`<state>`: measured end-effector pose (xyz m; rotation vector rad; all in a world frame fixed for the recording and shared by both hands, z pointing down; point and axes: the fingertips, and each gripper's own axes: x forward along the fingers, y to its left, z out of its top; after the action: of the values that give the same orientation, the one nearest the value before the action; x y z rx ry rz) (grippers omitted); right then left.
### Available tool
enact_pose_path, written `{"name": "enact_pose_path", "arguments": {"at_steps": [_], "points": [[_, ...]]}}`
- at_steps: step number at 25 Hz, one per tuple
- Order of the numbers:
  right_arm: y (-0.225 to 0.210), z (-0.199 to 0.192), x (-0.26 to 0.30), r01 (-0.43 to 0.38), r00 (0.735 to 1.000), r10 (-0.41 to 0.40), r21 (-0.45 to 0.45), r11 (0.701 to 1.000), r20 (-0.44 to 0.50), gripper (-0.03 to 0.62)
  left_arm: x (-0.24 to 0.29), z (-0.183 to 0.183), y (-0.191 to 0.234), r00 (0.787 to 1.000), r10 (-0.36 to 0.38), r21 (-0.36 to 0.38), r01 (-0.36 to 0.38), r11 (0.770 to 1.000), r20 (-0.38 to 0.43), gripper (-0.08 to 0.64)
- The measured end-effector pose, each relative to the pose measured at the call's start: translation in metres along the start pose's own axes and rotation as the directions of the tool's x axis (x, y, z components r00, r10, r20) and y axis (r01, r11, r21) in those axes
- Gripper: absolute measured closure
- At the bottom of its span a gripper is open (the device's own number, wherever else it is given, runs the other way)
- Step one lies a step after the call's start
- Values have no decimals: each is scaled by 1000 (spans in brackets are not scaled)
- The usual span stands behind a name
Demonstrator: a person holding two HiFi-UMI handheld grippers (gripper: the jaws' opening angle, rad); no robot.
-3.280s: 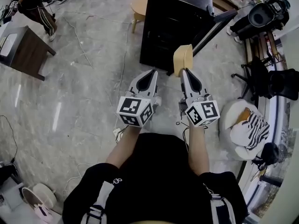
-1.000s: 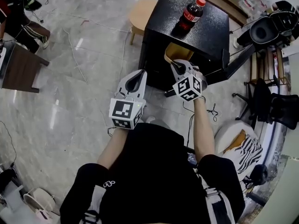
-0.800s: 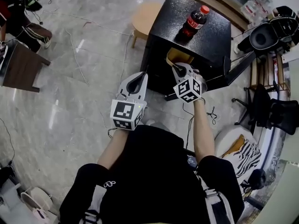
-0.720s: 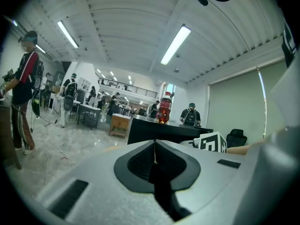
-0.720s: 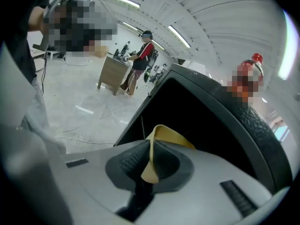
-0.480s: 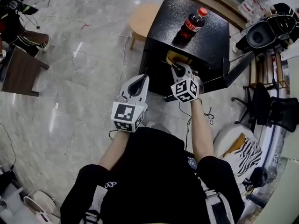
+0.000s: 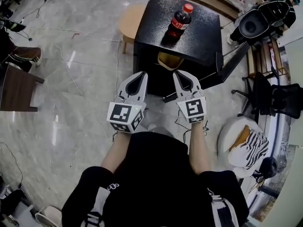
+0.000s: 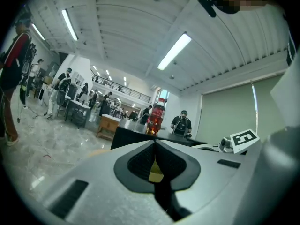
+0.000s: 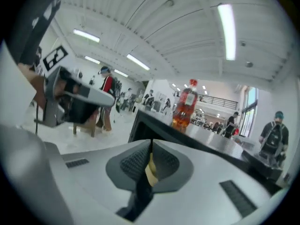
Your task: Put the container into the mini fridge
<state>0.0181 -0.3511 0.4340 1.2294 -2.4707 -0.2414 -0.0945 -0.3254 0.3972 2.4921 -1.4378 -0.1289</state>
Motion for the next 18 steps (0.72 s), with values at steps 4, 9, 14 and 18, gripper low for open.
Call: {"name": "enact_pose_path", "arguments": {"at_steps": [4,9,14,18], "points": [[-34,60,-36,64,974,-98,166,984,206,575,12,55,-14,985,-39,73,27,997,167,549],[-67,78,-68,120,920,-252,397,910,300,580,26,74,-33,980,-47,136,20,990,195,549],[-81,64,-73,158,915,-312,484,861,256,580,41,64,-51,989,-57,185,31,982,137,549],[-86,57,-75,192,921,-325,478,857,215,581,48,56,-57,994,-48,187,29,982,101,549]]}}
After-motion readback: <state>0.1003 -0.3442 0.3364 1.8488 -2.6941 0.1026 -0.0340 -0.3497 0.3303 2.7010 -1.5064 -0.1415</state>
